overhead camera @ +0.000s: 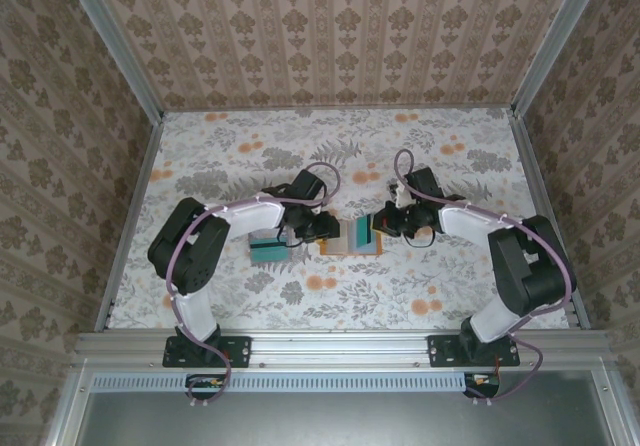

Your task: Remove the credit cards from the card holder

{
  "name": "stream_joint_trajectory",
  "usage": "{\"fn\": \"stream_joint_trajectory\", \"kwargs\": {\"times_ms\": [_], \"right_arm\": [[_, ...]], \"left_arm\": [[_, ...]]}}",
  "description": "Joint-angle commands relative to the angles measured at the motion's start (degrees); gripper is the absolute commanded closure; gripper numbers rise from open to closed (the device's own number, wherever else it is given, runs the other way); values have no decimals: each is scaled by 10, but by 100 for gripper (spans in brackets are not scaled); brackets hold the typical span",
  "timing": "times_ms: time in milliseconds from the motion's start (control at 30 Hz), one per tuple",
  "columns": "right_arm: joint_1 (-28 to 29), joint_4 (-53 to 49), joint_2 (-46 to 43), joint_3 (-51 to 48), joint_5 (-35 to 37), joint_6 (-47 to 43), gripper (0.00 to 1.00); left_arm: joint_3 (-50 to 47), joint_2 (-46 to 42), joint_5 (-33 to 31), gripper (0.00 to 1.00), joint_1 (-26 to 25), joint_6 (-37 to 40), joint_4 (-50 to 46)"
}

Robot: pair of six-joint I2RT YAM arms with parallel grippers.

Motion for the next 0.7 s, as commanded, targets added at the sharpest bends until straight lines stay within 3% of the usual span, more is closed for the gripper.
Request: {"fn": "stream_joint_trajectory", "kwargs": {"times_ms": [0,167,333,600,667], "right_arm": [[-2,-38,-36,13,-14,-25,100],[1,-87,-63,59,1,-57,100],[27,-153,-63,135,29,-117,100],[133,-236,8,289,92,-221,100],[164,-251,36,332,106,-253,100]], "left_arm": [[35,-35,-1,61,10,3,-37],[45,-92,-4,52,42,2,-49],[41,-172,-49,30,81,20,-89],[-6,-323,-114,0,168,36,-154],[-17,-360,-128,0,191,40,-175]]}}
